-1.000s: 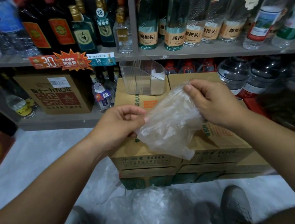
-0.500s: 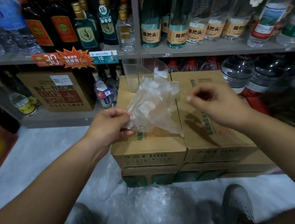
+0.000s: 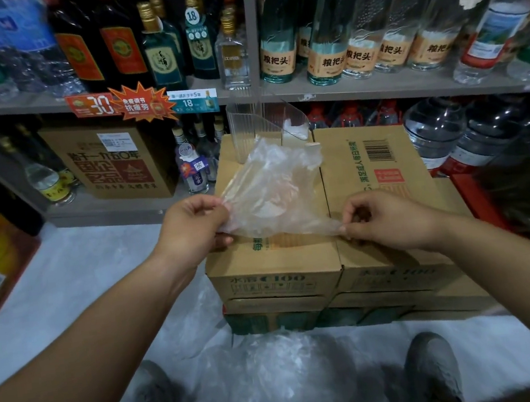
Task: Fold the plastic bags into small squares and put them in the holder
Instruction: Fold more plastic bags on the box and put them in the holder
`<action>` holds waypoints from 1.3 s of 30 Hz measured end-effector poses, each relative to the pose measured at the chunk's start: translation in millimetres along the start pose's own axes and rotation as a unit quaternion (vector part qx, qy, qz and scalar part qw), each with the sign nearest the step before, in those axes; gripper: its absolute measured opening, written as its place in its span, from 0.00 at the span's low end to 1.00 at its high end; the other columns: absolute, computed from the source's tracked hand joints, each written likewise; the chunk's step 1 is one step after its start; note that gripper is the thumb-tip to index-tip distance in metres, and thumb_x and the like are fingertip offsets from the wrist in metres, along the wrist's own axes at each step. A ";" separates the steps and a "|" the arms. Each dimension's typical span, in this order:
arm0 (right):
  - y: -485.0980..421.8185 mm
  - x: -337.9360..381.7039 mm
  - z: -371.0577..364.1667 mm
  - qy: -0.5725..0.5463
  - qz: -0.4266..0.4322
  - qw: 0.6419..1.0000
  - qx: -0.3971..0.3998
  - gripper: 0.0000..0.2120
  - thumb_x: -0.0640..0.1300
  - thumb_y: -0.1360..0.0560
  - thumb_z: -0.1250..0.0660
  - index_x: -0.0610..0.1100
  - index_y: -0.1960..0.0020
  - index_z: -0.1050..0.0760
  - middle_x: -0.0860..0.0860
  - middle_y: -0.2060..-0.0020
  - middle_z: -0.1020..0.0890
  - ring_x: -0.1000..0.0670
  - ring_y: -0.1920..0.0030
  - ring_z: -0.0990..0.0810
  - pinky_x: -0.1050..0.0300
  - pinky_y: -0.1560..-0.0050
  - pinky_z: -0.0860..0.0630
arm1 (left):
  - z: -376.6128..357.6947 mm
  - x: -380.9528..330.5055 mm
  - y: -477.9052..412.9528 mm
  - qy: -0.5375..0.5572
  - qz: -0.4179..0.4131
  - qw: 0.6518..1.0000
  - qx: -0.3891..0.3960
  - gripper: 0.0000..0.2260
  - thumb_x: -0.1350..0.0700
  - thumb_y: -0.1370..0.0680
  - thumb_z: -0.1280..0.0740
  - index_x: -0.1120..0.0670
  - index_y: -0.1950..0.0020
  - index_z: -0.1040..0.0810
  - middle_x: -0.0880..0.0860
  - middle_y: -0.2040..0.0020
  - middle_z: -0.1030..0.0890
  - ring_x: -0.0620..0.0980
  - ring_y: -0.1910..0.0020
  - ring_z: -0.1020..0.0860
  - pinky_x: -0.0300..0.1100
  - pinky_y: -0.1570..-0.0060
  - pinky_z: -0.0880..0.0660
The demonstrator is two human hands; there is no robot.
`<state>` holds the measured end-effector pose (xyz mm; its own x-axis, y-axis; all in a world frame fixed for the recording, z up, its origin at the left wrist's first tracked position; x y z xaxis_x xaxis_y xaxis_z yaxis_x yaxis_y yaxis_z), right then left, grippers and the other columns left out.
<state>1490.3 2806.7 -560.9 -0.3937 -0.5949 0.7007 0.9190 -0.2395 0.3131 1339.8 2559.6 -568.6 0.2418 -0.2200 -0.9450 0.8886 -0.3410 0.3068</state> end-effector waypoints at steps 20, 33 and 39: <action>-17.4 12.2 51.6 -0.081 -0.022 0.995 -0.059 0.17 0.60 0.29 0.28 0.48 0.50 0.18 0.50 0.56 0.15 0.49 0.53 0.17 0.52 0.51 0.23 | -13.5 -30.6 -14.6 -0.248 -0.123 0.961 0.015 0.30 0.52 0.25 0.25 0.50 0.25 0.30 0.50 0.32 0.26 0.48 0.34 0.26 0.43 0.42 0.26; -68.2 32.0 29.5 -0.253 -0.059 0.955 -0.143 0.07 0.44 0.24 0.26 0.40 0.51 0.18 0.40 0.55 0.14 0.47 0.61 0.19 0.55 0.61 0.20 | -49.2 -49.9 -31.0 -0.149 -0.228 0.962 0.010 0.04 0.56 0.21 0.28 0.49 0.54 0.15 0.46 0.58 0.14 0.42 0.57 0.17 0.37 0.54 0.21; -58.8 16.5 44.9 -0.411 -0.061 0.895 -0.160 0.05 0.41 0.21 0.31 0.40 0.47 0.19 0.46 0.62 0.17 0.52 0.66 0.20 0.60 0.68 0.22 | -35.9 -44.1 -40.3 0.115 -0.051 0.989 0.079 0.12 0.56 0.19 0.32 0.66 0.47 0.19 0.61 0.57 0.16 0.49 0.62 0.18 0.40 0.59 0.20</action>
<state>1428.9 2845.5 -539.0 -0.2516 0.1856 0.9499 0.7749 -0.5494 0.3126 1307.3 2615.9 -543.4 0.2525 0.0310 -0.9671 0.8456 -0.4929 0.2050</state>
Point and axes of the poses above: each hand's wrist, its own y-axis away from the middle knuckle, its own z-axis out of the back of the hand, x = y × z, the point moved 6 cm from there along -y, towards the middle knuckle
